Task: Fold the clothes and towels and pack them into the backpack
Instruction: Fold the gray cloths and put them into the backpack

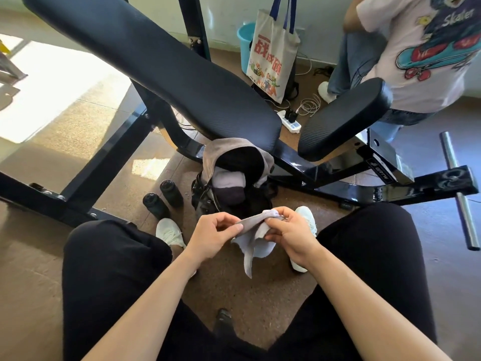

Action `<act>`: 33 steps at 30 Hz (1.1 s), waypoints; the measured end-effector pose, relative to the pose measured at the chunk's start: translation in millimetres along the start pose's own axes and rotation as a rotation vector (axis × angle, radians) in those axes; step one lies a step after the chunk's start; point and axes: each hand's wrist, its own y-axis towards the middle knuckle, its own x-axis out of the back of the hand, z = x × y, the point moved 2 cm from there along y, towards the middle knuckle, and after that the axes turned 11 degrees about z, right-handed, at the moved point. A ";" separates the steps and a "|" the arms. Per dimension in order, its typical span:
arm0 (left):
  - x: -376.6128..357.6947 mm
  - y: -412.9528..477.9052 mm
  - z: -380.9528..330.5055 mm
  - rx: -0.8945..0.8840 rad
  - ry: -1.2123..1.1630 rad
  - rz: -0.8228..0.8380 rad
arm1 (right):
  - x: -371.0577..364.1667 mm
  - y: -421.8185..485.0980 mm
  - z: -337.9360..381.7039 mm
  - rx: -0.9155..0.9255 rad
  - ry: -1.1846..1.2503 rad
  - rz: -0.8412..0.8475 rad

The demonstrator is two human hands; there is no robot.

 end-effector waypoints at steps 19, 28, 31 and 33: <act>-24.2 -5.3 -7.6 -0.129 -0.251 0.099 | -7.9 -0.3 -2.6 -0.147 0.482 -0.004; -18.3 -0.4 -0.7 -0.155 -0.175 -0.022 | -10.2 -4.0 2.4 -0.142 0.457 0.074; -14.9 0.7 -1.3 -0.105 -0.162 -0.073 | -8.3 -5.6 1.0 -0.085 0.048 0.020; -13.6 1.1 -2.6 -0.093 -0.165 -0.105 | -4.1 -4.6 1.8 0.107 -0.482 -0.138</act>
